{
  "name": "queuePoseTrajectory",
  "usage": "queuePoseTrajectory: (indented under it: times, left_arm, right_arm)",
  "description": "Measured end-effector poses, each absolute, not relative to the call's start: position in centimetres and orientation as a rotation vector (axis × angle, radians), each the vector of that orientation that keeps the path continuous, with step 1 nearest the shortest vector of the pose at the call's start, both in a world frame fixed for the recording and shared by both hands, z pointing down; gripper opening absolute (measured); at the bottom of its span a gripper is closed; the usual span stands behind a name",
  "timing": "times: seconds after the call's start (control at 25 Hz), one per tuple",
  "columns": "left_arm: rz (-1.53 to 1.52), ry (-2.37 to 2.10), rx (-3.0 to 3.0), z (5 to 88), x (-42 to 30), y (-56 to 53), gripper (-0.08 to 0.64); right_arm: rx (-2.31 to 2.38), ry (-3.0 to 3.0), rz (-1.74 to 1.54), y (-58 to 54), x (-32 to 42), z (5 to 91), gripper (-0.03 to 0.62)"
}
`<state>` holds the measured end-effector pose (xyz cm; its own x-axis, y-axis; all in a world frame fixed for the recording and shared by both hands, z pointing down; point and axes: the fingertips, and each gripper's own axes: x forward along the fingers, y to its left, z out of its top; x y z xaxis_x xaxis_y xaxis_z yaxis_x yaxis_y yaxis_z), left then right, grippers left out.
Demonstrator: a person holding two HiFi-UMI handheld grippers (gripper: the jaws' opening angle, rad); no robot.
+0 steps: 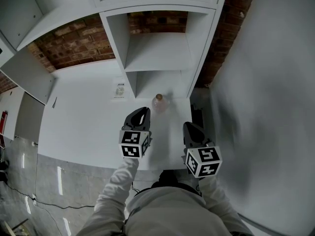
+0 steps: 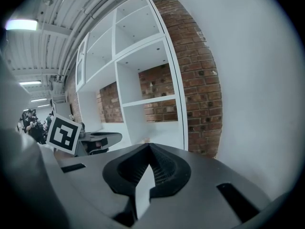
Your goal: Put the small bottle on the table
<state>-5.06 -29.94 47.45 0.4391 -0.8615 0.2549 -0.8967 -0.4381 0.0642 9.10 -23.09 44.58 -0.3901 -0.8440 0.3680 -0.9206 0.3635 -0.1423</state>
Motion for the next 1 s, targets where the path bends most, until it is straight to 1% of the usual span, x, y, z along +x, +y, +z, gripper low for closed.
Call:
queuePoseTrajectory:
  times: [0.4,0.6,1.0]
  left_arm:
    - [0.303,-1.561,2.46,47.7,-7.6,-26.8,0.023]
    - [0.27,-1.58,2.444,47.4,-8.6,-25.8,0.02]
    - [0.274,-1.544,2.472,47.2,-9.6,-24.7,0.018]
  right_arm:
    - [1.543,-2.417,0.461,-22.7,7.6,44.6,0.028]
    - [1.546,-2.414,0.457,-22.3,7.3,44.7,0.028]
    - [1.529,-2.435,0.451,-21.8,6.7,44.7,0.028]
